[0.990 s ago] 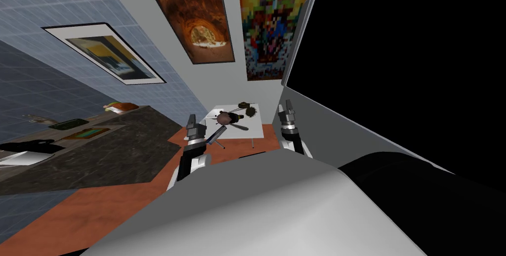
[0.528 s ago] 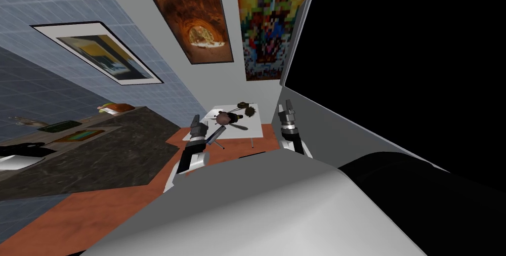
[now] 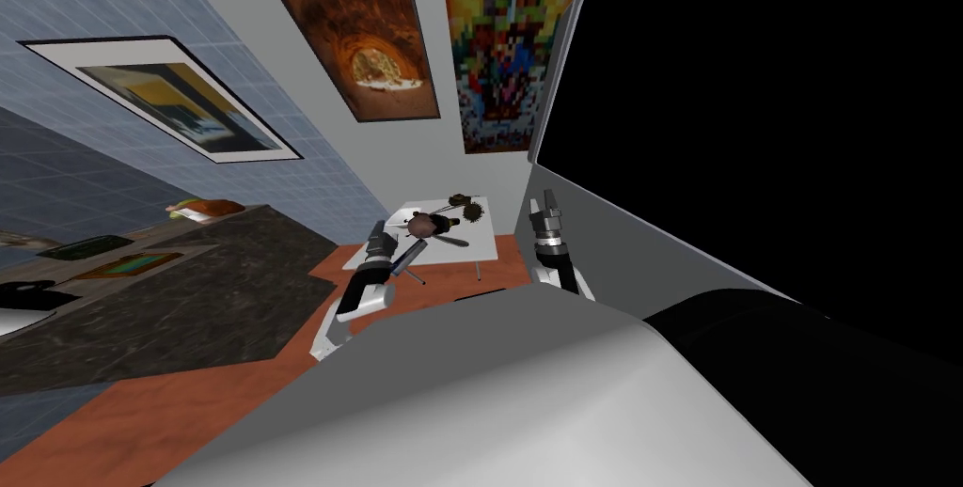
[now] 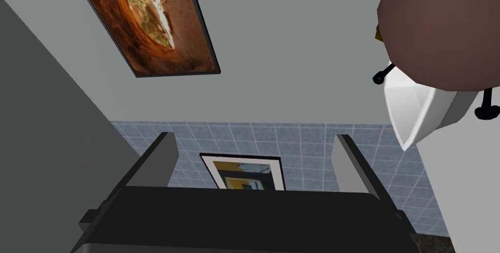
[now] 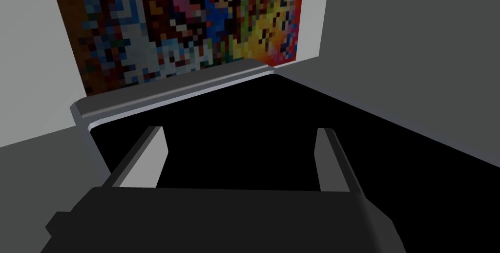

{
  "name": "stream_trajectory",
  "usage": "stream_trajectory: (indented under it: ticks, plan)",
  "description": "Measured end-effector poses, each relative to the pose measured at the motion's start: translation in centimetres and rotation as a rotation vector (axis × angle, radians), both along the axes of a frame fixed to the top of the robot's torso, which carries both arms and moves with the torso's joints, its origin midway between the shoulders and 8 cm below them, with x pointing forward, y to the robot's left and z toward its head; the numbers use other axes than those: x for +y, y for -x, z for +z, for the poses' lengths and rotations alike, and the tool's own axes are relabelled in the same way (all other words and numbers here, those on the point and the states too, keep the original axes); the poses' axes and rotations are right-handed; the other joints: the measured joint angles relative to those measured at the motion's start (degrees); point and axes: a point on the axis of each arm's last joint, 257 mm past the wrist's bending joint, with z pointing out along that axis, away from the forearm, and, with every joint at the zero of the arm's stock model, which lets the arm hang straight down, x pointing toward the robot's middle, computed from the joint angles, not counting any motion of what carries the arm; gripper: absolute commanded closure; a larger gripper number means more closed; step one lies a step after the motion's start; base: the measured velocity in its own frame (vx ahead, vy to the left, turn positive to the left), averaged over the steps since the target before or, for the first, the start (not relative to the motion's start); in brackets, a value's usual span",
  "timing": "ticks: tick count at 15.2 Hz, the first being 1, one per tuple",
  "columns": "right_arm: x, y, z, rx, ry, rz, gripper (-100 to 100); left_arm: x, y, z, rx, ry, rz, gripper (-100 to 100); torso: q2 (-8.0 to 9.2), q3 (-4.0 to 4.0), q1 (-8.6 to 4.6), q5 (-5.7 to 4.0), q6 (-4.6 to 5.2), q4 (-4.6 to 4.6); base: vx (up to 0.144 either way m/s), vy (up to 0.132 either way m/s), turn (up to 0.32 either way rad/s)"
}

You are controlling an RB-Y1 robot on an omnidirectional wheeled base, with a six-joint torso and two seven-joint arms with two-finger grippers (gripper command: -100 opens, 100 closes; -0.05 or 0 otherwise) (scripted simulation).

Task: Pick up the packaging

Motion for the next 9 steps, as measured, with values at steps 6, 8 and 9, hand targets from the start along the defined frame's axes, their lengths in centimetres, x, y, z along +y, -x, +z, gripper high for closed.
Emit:
stream_trajectory:
  ticks: [6,8,9]
  plan:
    - [0.0,0.0,0.0,0.0,0.0,0.0,0,2.3,-1.8,-3.4,0.123,0.06,0.025,-100,-0.01,0.0,0.0,0.0,-0.01,0.0,-0.019,-0.016,-0.041]
    - [0.0,0.0,0.0,0.0,0.0,0.0,0,3.1,-2.6,-4.2,0.161,0.083,0.036,-100,-0.02,-0.01,-0.01,0.0,0.0,0.0,-0.015,-0.014,-0.04]
    - [0.0,0.0,0.0,0.0,0.0,0.0,0,3.4,-2.6,-4.9,0.182,0.091,0.041,-100,-0.02,-0.01,0.0,0.0,-0.01,-0.01,-0.02,-0.013,-0.051]
